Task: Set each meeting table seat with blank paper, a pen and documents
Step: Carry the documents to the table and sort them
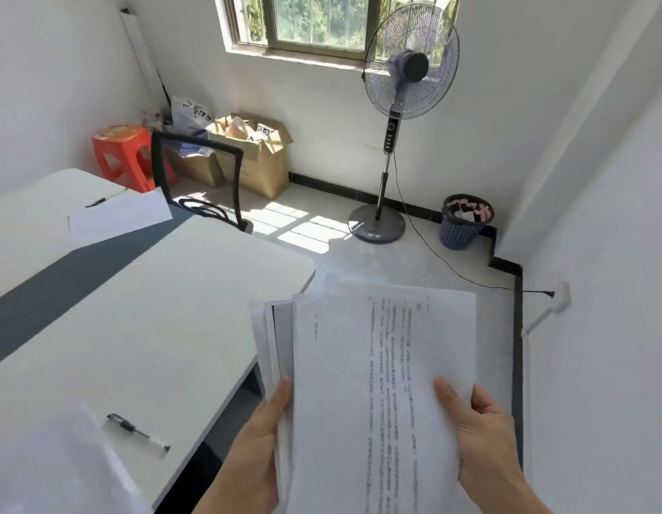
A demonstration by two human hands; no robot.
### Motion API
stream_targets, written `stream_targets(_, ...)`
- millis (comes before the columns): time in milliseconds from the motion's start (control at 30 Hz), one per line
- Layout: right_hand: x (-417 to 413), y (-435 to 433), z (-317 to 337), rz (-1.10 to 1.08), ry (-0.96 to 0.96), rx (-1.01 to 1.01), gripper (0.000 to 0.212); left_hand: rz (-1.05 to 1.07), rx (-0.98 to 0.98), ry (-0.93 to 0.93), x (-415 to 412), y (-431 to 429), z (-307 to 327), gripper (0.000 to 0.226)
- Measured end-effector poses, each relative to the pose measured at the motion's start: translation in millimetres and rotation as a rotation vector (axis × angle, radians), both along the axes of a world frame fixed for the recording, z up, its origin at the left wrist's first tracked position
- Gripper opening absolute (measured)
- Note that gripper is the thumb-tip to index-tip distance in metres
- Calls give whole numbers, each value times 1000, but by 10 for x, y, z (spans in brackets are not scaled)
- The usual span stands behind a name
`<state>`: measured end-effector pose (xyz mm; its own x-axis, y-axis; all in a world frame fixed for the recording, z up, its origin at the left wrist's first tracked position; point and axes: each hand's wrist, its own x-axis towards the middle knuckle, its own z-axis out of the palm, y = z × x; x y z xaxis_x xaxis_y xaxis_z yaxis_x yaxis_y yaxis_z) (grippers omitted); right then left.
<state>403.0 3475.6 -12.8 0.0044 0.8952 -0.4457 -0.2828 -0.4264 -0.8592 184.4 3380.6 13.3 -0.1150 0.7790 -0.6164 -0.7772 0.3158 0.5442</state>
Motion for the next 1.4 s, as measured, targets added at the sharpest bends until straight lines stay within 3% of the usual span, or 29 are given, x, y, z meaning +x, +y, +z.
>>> stream_targets(133, -17, 796, 106, -79, 9, -5, 15, -71, 58, 13, -137, 910, 72, 46)
stream_targets(333, -3, 1838, 137, -86, 88, -45, 22, -215, 138, 101, -231, 2108, 266, 78)
stream_targets(500, 46, 2796, 39, -22, 184, -125, 22, -215, 128, 89, -170, 2960, 186, 88)
stream_targets(700, 65, 4191, -16, 171, 224, -254, 43, -139, 34, -55, 14, 4107, 136, 84)
stream_targets(800, -19, 4810, 27, 274, 226, -279, 45, -70, 78, -67, 46, 4561, 157, 70)
stream_targets(967, -384, 5605, 116, 448, 188, -257, 36, 171, 86, 174, -140, 5000, 253, 54)
stream_targets(1133, -982, 6127, 90, 548, 126, -225, 22, 406, 7, 522, -544, 5299, 223, 13)
stream_targets(1233, -1442, 6354, 45, 604, 105, -185, 23, 535, -51, 689, -918, 5458, 201, 17)
stream_targets(1400, -2224, 6693, 9, 606, 57, -133, 41, 737, -97, 836, -1683, 5661, 208, 9)
